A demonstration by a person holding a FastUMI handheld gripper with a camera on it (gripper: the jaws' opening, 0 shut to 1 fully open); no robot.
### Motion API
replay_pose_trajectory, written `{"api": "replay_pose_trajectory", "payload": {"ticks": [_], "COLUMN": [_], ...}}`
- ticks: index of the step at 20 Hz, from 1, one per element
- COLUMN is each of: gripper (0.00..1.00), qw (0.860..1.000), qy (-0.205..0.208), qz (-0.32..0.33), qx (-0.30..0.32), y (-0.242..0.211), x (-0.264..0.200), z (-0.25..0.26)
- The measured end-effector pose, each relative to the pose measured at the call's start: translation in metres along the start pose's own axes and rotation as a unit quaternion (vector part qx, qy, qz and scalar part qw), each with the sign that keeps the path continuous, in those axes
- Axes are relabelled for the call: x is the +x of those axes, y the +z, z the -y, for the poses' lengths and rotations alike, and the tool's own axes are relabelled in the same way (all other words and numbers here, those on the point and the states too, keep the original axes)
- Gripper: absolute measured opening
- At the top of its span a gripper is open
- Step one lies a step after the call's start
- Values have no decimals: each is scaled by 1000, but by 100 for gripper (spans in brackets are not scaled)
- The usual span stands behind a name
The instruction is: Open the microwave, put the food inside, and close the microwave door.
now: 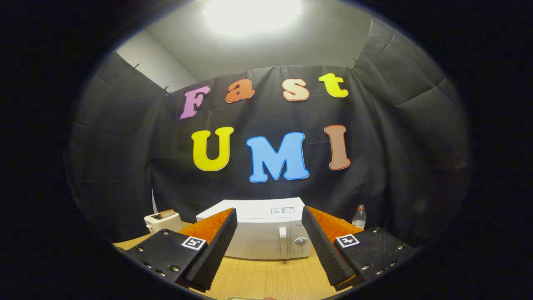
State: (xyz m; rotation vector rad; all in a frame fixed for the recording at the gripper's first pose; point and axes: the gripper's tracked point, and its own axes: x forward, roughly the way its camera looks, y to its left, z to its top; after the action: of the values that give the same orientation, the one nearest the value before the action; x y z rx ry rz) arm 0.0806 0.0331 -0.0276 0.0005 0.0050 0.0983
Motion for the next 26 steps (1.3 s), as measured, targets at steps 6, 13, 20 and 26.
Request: {"api": "replay_pose_trajectory", "payload": {"ticks": [6, 13, 20, 26], "gripper": [98, 98, 98, 87], "qw": [1000, 997, 993, 988], "qy": [11, 12, 5, 1], "qz": [-29, -75, -120, -155], "qx": [6, 7, 1, -12], "y": [-38, -96, -155, -197], "x": [54, 116, 166, 190], "z": [12, 24, 35, 38]}}
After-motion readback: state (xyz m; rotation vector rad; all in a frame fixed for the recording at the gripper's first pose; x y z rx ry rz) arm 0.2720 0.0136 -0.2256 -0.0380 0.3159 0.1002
